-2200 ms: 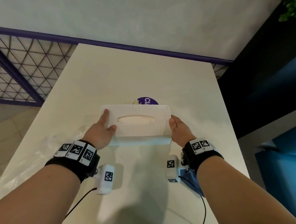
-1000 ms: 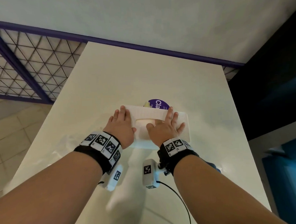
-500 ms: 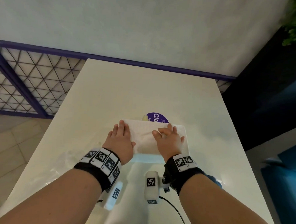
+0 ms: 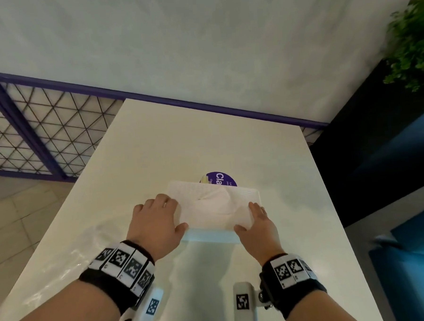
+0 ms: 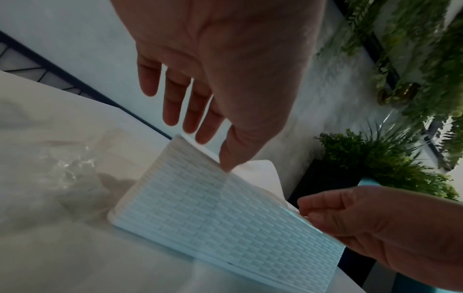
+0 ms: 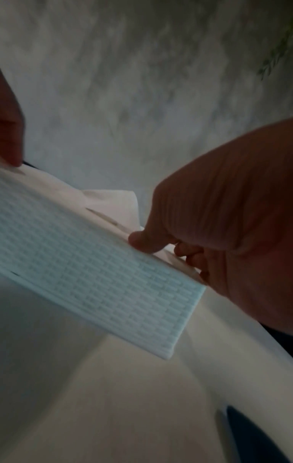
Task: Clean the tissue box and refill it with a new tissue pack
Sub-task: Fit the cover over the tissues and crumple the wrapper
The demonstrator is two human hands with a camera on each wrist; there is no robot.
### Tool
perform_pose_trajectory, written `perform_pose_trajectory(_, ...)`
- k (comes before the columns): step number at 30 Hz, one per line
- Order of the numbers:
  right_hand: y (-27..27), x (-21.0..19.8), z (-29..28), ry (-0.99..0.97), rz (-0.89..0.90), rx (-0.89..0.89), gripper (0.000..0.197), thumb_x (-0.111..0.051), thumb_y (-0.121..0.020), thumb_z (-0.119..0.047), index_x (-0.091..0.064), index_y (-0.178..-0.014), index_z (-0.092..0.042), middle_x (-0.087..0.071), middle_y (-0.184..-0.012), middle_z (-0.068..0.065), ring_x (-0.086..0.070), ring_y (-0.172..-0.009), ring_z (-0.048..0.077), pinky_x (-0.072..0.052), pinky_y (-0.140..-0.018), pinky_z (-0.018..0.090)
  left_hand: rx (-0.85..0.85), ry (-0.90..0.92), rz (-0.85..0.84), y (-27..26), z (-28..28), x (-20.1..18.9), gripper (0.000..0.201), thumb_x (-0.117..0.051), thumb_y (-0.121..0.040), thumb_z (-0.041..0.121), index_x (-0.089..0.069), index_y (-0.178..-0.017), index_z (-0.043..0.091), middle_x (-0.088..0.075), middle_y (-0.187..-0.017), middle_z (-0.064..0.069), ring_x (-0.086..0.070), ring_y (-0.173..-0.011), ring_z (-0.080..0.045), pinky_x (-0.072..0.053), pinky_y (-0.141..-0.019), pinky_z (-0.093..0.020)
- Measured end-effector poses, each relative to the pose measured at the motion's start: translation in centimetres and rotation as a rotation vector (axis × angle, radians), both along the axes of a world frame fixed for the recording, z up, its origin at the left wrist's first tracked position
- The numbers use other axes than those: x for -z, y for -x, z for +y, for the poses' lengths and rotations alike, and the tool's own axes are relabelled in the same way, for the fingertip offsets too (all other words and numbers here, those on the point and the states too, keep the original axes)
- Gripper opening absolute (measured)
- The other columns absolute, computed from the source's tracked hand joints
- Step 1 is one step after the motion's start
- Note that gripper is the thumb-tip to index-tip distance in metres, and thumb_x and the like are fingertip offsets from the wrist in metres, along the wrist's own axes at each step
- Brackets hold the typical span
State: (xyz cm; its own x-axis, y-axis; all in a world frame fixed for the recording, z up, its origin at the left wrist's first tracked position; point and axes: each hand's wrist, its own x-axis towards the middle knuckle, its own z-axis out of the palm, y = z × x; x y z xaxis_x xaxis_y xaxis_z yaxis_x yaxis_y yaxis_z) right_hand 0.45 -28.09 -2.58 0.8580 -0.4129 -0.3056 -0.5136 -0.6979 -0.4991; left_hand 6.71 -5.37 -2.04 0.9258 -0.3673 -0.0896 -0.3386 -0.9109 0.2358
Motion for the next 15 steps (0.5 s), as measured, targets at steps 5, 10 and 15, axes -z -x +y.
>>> perform_pose_trajectory(5,-1.3,-0.5,-0.3,0.026,0.066,-0.049,0.069,-0.053,-0.094,-0.025,-0.016,-0.152,-0.014,-0.011,-0.162,0.002,-0.009,-0.149,0.018,-0.019,-0.12,0.037,0.032,-0.004,0.086,-1.0,-0.7,0.3,0.045,-0.047,-0.092,0.039,-0.054,-0.13,0.016,-0.047,-0.139,-0.003,-0.052,-0.118,-0.024,-0.041,-0.099,-0.034)
perform_pose_trajectory(10,-3.1,-1.0,0.0,0.083,0.155,-0.066,0.069,-0.048,-0.094,-0.02,-0.011,-0.152,-0.015,-0.005,-0.162,0.003,-0.002,-0.15,0.02,-0.011,-0.121,0.044,0.022,-0.017,0.131,-1.7,-0.9,0.3,0.046,-0.042,-0.096,0.037,-0.047,-0.136,0.015,-0.036,-0.15,-0.004,-0.05,-0.124,-0.025,-0.039,-0.102,-0.036)
perform_pose_trajectory(15,-2.1,-2.7,6.5,0.041,-0.273,-0.16,0.053,-0.052,-0.089,-0.015,-0.042,-0.141,-0.019,-0.03,-0.156,-0.002,-0.027,-0.143,0.015,-0.024,-0.118,0.038,-0.109,0.183,0.115,-1.1,3.5,-1.3,0.049,-0.046,-0.095,0.03,-0.038,-0.143,0.027,-0.031,-0.151,0.002,-0.04,-0.133,-0.02,-0.027,-0.108,-0.043)
